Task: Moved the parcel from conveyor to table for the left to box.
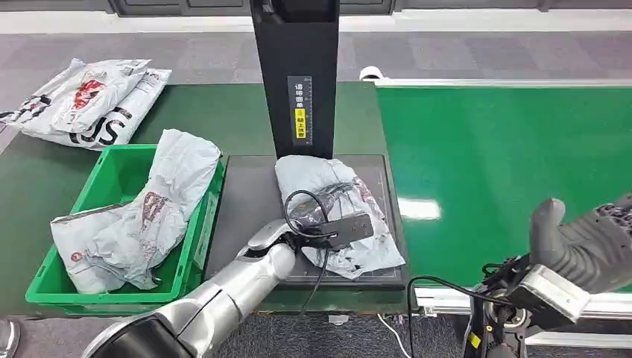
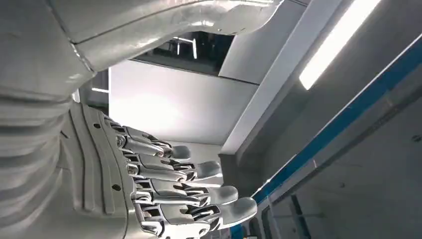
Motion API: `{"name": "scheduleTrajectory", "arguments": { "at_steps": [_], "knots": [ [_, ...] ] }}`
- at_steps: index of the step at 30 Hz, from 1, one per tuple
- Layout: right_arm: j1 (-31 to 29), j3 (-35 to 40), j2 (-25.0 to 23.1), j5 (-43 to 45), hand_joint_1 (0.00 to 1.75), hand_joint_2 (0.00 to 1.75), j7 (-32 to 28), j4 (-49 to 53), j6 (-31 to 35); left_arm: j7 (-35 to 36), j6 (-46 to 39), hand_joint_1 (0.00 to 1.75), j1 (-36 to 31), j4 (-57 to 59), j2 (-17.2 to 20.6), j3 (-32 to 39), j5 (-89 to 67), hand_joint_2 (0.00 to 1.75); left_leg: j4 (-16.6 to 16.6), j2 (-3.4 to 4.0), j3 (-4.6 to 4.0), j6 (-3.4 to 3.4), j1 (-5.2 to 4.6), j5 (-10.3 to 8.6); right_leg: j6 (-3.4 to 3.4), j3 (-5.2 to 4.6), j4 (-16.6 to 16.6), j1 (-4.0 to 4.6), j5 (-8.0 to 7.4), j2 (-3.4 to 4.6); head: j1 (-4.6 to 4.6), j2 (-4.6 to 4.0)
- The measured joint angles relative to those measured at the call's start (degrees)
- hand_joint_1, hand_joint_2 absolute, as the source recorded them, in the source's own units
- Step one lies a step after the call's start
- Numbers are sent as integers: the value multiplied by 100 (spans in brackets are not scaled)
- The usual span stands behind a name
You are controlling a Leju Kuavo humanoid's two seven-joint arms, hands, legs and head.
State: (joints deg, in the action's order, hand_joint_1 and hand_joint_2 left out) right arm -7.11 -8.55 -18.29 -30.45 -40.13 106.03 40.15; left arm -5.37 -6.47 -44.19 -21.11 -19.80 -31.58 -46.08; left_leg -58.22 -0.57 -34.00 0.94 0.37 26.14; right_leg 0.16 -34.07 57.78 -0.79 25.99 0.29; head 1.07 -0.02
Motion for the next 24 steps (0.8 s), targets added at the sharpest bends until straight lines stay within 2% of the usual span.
{"name": "scheduleTrajectory", "arguments": {
  "at_steps": [8, 20, 24],
  "knots": [
    [3, 0, 0, 129, 0, 175, 0, 17, 0, 714, -535, 175, -90, 292, 122, -487, -819, 175, 1, 1, 10, 0, 0, 0, 0, 9, 0, 1, 0, 2, 0, 0],
    [3, 0, 0, 160, 0, 175, 0, 50, 0, 885, -701, 175, -180, 430, 334, -701, -898, 175, 3, 3, 31, 1, 1, 0, 0, 32, 0, 2, 0, 4, 0, 2],
    [3, 0, 0, 155, 0, 175, 0, 50, 0, 777, -1135, 175, -178, 450, 454, -701, -824, 175, 2, 4, 33, 1, 1, -1, -1, 32, 0, 4, 0, 5, 0, 2]
  ]
}}
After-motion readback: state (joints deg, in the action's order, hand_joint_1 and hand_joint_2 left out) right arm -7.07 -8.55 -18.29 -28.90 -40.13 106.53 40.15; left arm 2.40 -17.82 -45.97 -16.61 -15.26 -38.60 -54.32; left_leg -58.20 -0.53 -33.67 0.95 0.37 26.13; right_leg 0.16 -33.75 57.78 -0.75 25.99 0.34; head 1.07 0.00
